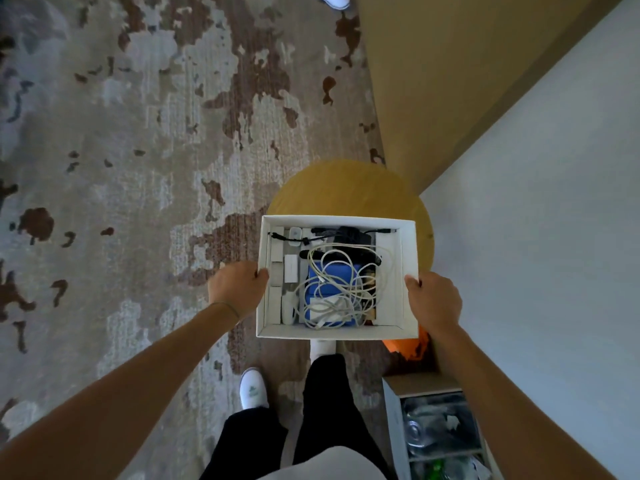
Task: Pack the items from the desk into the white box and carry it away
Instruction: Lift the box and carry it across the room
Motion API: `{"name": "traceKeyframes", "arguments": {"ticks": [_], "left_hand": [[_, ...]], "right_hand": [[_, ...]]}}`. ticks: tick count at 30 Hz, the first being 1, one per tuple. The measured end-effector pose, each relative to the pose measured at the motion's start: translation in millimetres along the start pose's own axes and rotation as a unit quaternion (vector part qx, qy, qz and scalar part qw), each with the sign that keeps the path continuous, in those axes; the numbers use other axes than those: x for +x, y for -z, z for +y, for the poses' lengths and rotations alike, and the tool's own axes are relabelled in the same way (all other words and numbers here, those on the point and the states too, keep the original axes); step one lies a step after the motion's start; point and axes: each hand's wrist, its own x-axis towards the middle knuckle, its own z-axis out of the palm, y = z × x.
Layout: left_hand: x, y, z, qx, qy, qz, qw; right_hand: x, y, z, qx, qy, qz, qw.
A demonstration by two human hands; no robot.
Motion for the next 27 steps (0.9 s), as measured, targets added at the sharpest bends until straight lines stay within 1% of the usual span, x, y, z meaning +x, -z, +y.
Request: {"name": "traceKeyframes", "arguments": {"ticks": [4,7,12,19,27], "left_hand": [[38,-18,15,0.017,0.005,-0.012,1.0],[64,-29,21,0.029,0.005,-0.015,0.999],[101,-41,29,0.039,0.006,-0.024,0.999],[130,-47,40,0.061,-0.005,-0.036,0.997],[150,-57,45,0.062,-0.006,-0.046,0.997]], "right_hand": [[42,-13,3,0.004,-0.004,-0.007,1.0],[69,-23,5,0.011,0.009,-0.003,1.0],[104,-37,6,-0.006,0.013,0.003,1.0],[131,-46,10,-0.005,0.002,-0.007,1.0],[149,-51,12,-0.008,0.009,-0.004,1.0]]}}
